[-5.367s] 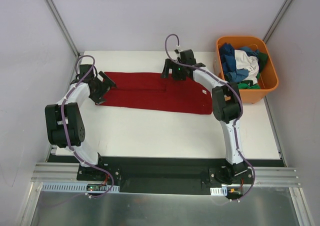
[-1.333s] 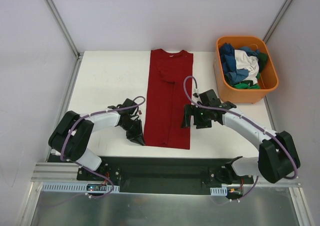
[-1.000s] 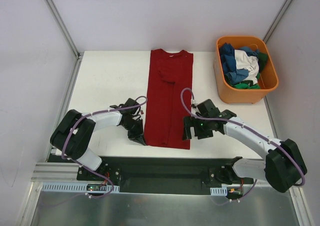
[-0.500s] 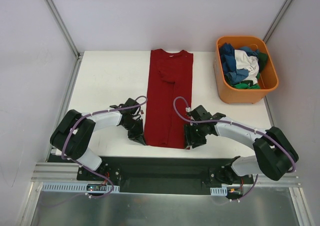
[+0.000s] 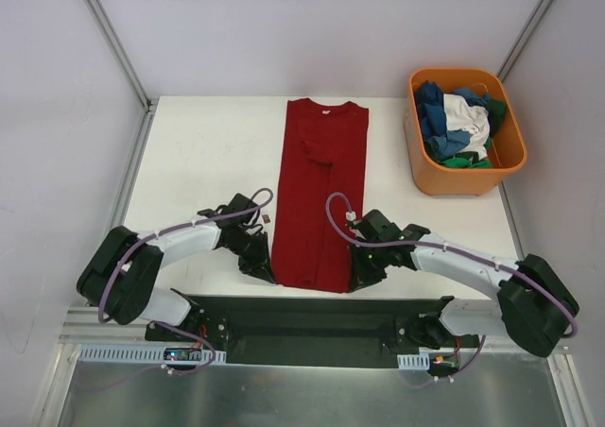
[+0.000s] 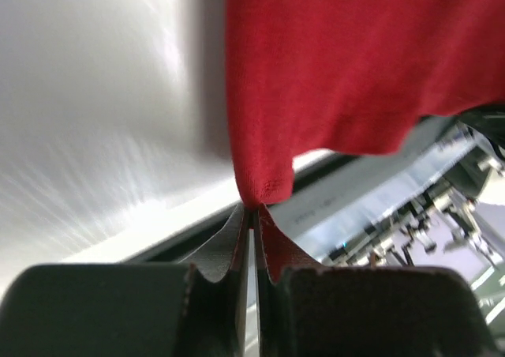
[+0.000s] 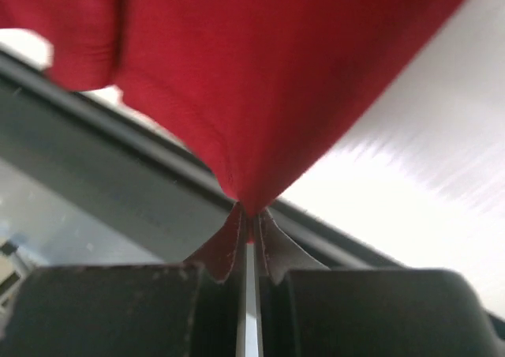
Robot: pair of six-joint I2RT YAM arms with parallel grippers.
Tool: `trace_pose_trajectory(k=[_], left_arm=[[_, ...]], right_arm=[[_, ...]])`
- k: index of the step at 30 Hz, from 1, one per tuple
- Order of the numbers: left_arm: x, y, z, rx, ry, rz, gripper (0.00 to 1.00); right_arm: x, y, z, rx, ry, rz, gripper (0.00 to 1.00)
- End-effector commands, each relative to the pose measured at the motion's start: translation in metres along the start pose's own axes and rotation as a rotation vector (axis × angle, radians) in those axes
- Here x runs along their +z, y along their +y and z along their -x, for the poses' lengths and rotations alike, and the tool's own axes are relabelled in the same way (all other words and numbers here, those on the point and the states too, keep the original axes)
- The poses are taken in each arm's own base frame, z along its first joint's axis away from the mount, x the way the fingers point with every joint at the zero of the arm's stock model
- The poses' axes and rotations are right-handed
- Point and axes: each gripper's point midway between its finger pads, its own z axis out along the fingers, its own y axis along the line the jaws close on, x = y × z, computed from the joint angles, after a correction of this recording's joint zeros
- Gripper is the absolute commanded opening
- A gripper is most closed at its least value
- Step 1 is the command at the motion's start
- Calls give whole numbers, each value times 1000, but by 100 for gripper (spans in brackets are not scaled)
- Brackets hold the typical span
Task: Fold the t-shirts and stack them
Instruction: Fold the tshirt
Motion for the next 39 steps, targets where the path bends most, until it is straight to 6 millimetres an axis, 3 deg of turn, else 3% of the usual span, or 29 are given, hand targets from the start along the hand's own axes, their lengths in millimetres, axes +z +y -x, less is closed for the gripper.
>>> trace_pose_trajectory(k=[1, 2, 3, 6, 8, 10, 11, 13, 14, 15, 16, 21, 22, 23, 25, 27, 29, 33, 39], left_arm=[[-23, -36, -21, 53, 32, -160, 0], [-30, -45, -16, 95, 7, -176, 0], [-34, -47, -10, 109, -20, -162, 0], [-49, -68, 16, 189, -103, -176, 0], [-58, -81, 42, 220, -162, -174, 0], [-59, -81, 65, 221, -211, -131, 0], [-70, -92, 82, 259, -267, -131, 0], [-75, -95, 103, 262, -301, -117, 0], [-89, -103, 120, 252, -342, -141, 0], [-90, -101, 133, 238, -365, -119, 0], [-101, -110, 150, 239, -422, -111, 0], [-108, -117, 204, 267, -523, -65, 0], [-114, -124, 213, 276, -544, -76, 0], [-109, -120, 223, 261, -533, -71, 0], [-115, -126, 237, 269, -542, -96, 0], [-104, -122, 248, 257, -512, -100, 0], [-100, -124, 260, 259, -505, -106, 0], [-101, -122, 278, 250, -520, -102, 0], [-99, -126, 299, 288, -519, -123, 0]], right_arm=[[-24, 22, -7, -35, 11, 68, 1], [-27, 15, -6, -41, 11, 22, 1], [-37, 21, 7, -61, -22, 17, 1], [-54, 12, 31, -82, -105, -55, 1], [-71, 8, 60, -91, -216, -89, 1], [-85, 1, 90, -70, -328, -126, 1], [-86, 0, 99, -60, -350, -123, 1], [-90, 3, 123, -45, -411, -88, 1], [-91, 3, 130, -62, -423, -88, 1], [-92, 2, 136, -64, -429, -97, 1], [-97, -2, 153, -54, -455, -132, 1], [-114, -19, 205, -19, -552, -201, 0], [-106, -26, 211, -5, -531, -214, 1], [-113, -23, 224, -3, -553, -210, 1], [-105, -33, 235, 24, -528, -213, 1], [-108, -35, 251, 35, -545, -206, 1], [-99, -39, 260, 41, -522, -201, 1], [-100, -47, 286, 60, -533, -191, 1], [-95, -62, 303, 93, -520, -186, 1]])
